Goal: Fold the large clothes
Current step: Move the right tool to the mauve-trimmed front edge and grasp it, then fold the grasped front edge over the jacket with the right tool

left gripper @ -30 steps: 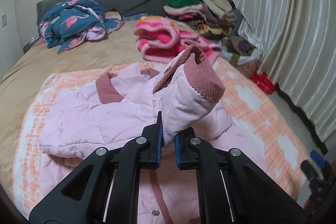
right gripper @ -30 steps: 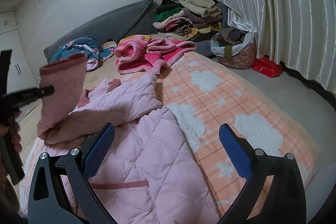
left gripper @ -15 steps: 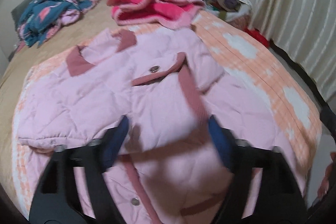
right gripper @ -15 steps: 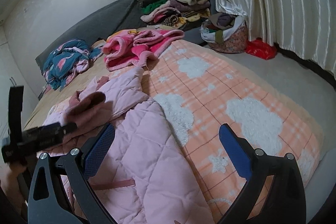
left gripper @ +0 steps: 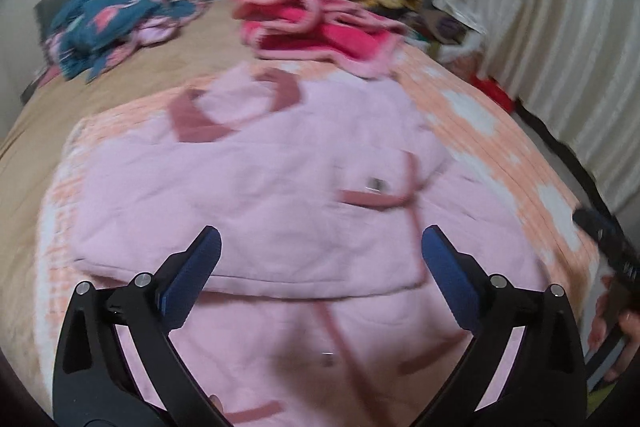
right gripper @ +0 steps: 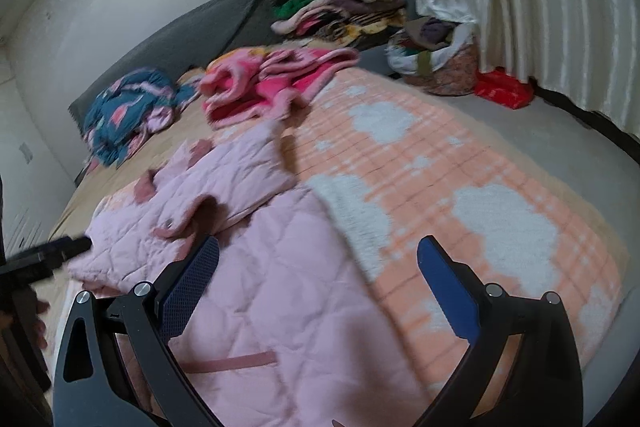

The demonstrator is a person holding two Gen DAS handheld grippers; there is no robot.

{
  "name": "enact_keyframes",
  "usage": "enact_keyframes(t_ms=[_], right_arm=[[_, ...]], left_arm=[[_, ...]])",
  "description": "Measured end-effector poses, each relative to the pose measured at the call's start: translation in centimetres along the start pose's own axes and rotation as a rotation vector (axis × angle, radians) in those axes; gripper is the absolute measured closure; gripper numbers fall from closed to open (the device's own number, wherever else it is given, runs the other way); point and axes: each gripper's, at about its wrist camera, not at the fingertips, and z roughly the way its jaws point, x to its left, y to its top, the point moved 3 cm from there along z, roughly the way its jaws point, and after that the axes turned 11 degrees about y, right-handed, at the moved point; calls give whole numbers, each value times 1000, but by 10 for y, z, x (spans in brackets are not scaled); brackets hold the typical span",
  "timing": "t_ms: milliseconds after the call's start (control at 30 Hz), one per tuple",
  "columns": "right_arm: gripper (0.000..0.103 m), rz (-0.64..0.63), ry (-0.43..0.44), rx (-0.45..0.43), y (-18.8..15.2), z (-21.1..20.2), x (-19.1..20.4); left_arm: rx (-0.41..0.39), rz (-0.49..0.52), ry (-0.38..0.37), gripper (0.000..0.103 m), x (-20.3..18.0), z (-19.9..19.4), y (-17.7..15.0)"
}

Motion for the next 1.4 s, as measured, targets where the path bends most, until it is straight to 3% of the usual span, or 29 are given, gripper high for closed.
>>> enact_keyframes(t_ms=[167,367,533,933,1033,1100,1133,1200,1300,1400], right_arm=[[4,-44,125,84,-6,36,49],[4,-68,193,161,-14,77,97],[4,-79,201,215,-19,111,122],[5,47,183,309,-38,171,118],[18,52,176,314,-44,175,114],[40,39,178,299,-45,174,115],[46,31,179,292,-45,173,116],[75,8,199,279,-44,171,120],[86,-61,188,262,-39,167,133],[88,-124,200,210,-21,155,143]], left_arm=[[-12,-75,84,9,52,1,7],[-41,-181,180,9,117,4,12],[-49,-246,238,9,154,13,13],[-37,-321,198,9,189,51,0],[-39,-352,186,9,198,53,-2],[-35,-360,176,9,202,55,-3],[-31,-363,182,9,205,56,-4],[-25,-381,189,9,213,58,-7],[-19,-418,195,9,223,63,-10],[-18,-409,188,9,220,66,-11]])
